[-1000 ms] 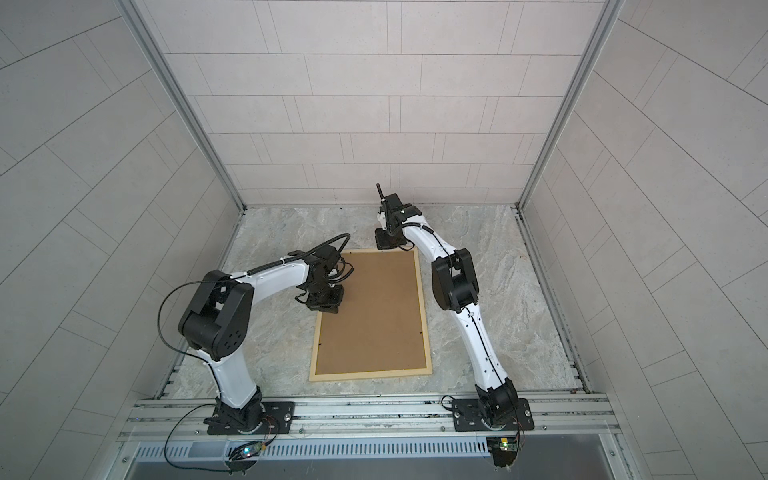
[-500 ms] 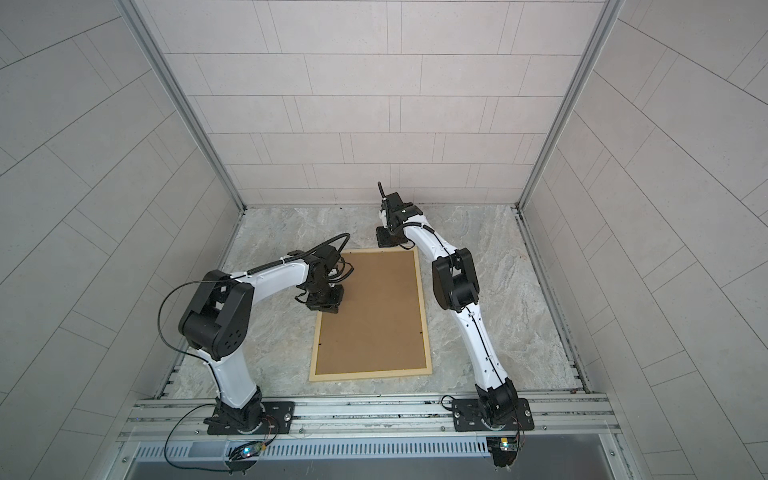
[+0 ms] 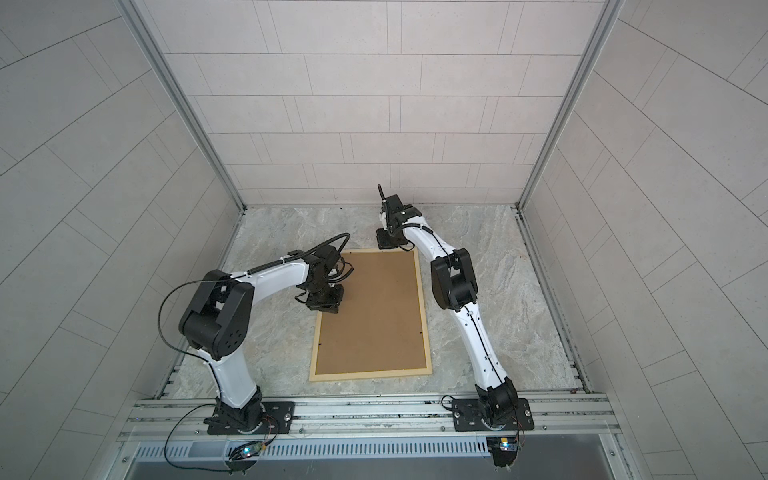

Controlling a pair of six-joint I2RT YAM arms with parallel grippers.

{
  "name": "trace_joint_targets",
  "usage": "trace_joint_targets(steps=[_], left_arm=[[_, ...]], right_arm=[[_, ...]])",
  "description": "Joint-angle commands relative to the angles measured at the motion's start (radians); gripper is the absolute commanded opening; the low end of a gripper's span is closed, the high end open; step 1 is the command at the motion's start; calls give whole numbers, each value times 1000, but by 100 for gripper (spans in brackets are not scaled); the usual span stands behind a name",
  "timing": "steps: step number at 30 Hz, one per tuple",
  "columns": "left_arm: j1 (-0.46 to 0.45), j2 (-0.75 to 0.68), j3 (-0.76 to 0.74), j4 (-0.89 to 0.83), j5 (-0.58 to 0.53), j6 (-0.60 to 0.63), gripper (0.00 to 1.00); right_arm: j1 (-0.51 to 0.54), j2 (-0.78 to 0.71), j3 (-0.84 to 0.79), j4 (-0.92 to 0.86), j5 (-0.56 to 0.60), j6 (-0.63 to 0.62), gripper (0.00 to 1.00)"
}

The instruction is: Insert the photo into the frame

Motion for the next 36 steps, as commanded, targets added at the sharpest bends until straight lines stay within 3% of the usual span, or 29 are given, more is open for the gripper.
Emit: trace_joint_targets(steps=[1,36], left_arm=[[5,28,9,-15,-8,7,2],[6,41,13,-20,-10,13,2]], right_arm=[[2,27,22,-12,8,-17,0],[22,13,-30,-99,25,-30,0]])
